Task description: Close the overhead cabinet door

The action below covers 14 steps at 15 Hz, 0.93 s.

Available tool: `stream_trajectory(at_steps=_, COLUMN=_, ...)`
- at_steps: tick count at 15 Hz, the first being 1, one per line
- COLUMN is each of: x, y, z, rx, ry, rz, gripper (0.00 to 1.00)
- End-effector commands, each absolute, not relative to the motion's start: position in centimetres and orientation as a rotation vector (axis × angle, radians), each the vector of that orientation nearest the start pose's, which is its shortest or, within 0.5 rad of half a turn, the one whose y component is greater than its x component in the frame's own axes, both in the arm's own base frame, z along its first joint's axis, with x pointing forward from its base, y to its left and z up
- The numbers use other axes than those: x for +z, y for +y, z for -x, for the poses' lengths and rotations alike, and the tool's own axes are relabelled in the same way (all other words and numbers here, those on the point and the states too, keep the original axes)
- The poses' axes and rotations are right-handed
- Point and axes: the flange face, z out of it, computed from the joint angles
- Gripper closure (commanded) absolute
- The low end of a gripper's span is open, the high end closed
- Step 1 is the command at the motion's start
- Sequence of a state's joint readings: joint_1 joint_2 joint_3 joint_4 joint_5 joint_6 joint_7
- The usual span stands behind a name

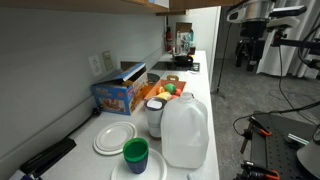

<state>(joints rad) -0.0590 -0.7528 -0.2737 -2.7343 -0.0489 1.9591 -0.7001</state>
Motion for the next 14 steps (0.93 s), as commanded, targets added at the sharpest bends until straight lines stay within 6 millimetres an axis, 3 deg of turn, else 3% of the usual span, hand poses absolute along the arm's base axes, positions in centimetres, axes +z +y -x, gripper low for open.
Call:
stream_trajectory(at_steps=1, x=45.1, y=-10.9, z=-25.4, rx=-0.170, ry=-0.798, rz=2.896, gripper=0.00)
stream_trajectory(at_steps=4, x=47.7, y=-12.1, z=-23.7, rx=-0.194, ry=-0.826, rz=2.860, gripper=0.00)
stream_trajectory(at_steps=5, x=46.9, y=-11.7, z=-22.5, rx=-0.204, ry=-0.837, rz=2.853, gripper=0.00)
stream_trajectory(at_steps=7, x=48.7, y=-12.5, z=-21.7, rx=-0.240, ry=-0.861, rz=2.830, gripper=0.00)
stream_trajectory(at_steps=9, x=49.5, y=-12.6, z=-20.7, rx=-0.287, ry=-0.876, rz=2.812, gripper=0.00)
stream_trajectory(at_steps=10, x=48.9, y=-12.1, z=-19.9, rx=-0.323, ry=-0.898, rz=2.801, gripper=0.00)
stream_trajectory(at_steps=14, x=51.5, y=-12.5, z=-19.2, rx=-0.484, ry=-0.960, rz=2.768, gripper=0.00)
